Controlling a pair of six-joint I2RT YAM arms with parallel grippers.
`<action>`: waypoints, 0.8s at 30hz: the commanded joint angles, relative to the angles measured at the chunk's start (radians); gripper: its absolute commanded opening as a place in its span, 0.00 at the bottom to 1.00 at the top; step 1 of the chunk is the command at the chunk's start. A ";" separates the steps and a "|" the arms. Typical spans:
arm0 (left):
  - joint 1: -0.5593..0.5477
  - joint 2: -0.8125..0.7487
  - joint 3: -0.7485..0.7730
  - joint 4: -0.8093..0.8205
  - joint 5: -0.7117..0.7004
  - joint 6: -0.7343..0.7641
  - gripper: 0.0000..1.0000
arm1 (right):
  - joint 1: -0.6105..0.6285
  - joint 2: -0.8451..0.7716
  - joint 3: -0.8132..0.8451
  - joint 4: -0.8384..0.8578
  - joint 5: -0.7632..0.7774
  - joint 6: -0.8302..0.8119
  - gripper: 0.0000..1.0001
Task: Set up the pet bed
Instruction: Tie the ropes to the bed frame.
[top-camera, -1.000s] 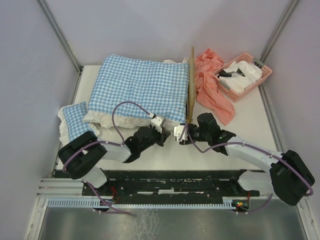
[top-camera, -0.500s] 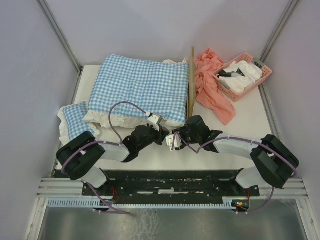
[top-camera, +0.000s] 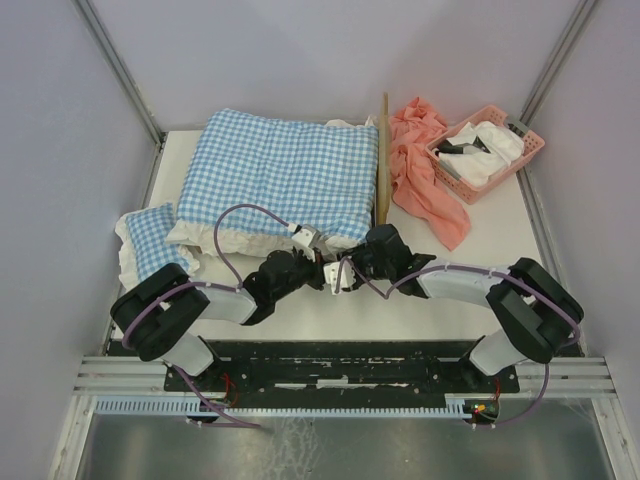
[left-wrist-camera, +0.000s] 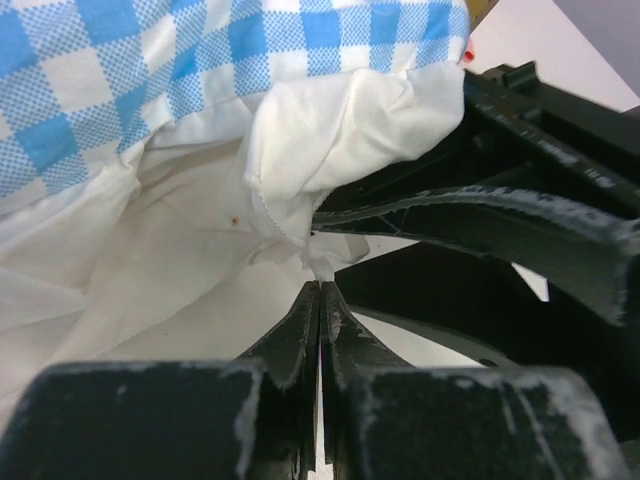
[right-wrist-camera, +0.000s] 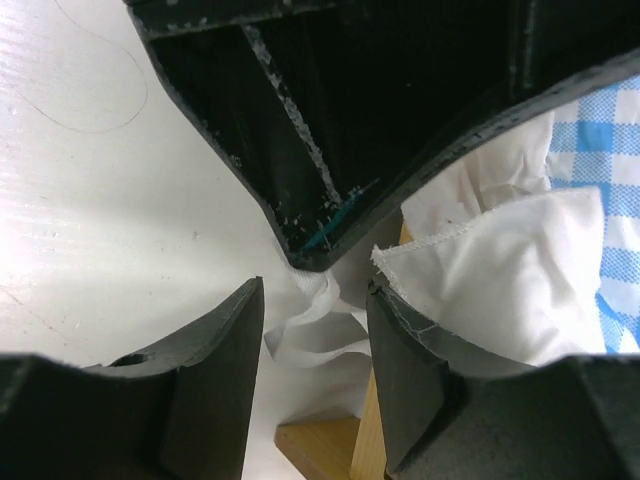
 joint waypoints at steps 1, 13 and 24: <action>0.005 -0.026 -0.004 0.079 0.020 -0.059 0.03 | 0.004 0.034 0.049 0.042 -0.004 -0.022 0.53; 0.013 -0.018 -0.007 0.074 0.024 -0.064 0.03 | 0.003 0.070 0.048 0.105 0.036 -0.011 0.18; 0.044 -0.039 0.004 0.013 0.093 -0.041 0.24 | 0.001 0.057 0.053 0.080 0.033 -0.025 0.02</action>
